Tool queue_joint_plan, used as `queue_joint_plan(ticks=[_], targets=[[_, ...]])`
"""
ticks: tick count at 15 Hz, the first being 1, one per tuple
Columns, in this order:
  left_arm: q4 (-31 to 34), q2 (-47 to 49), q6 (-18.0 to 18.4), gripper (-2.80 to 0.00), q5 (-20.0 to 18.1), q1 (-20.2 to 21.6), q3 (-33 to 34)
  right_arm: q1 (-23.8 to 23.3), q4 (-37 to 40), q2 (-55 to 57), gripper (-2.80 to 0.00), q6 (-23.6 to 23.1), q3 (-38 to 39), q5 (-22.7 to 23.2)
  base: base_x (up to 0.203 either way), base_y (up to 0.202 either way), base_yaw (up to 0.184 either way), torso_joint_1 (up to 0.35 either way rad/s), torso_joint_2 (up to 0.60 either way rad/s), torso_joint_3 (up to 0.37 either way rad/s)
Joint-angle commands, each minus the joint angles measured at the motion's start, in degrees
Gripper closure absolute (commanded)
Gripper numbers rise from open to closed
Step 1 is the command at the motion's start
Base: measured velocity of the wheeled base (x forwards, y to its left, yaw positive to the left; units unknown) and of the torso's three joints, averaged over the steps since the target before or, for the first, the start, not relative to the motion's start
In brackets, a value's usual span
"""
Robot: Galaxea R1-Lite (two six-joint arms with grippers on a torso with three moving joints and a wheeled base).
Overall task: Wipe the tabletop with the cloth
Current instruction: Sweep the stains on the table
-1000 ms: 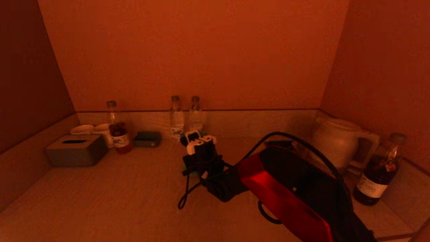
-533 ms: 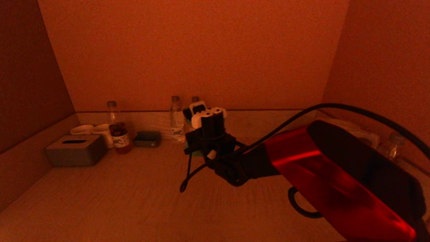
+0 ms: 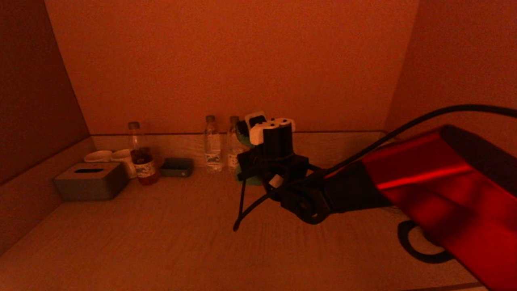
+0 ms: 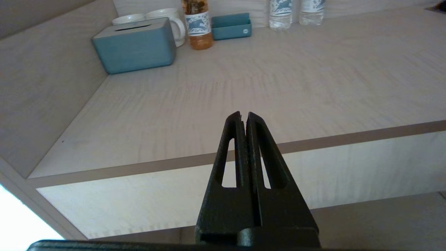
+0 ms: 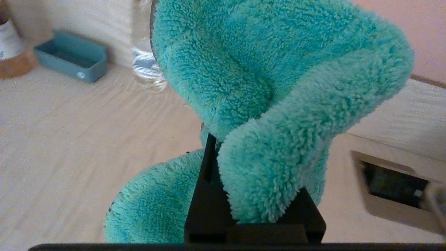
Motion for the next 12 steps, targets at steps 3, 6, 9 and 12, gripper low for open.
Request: queue_joint_plan(ticks=[3,6,9,12], targets=[[0.00,0.00,0.02,0.00,-0.03,0.00,0.00,-0.15,-0.28,-4.34,0.00,-0.39,1.70,-0.72,0.000,0.000,0.000,0.000,0.00,0.000],[0.00,0.00,0.02,0.00,-0.03,0.00,0.00,-0.59,-0.20,-5.57,0.00,-1.88,1.78,-0.72,0.000,0.000,0.000,0.000,0.00,0.000],[0.00,0.00,0.02,0.00,-0.03,0.08,0.00,-1.19,-0.20,-5.42,0.00,-2.06,1.70,-0.69,0.000,0.000,0.000,0.000,0.00,0.000],[0.00,0.00,0.02,0.00,-0.03,0.02,0.00,-1.38,-0.20,-5.04,0.00,-2.05,1.60,-0.62,0.000,0.000,0.000,0.000,0.00,0.000]])
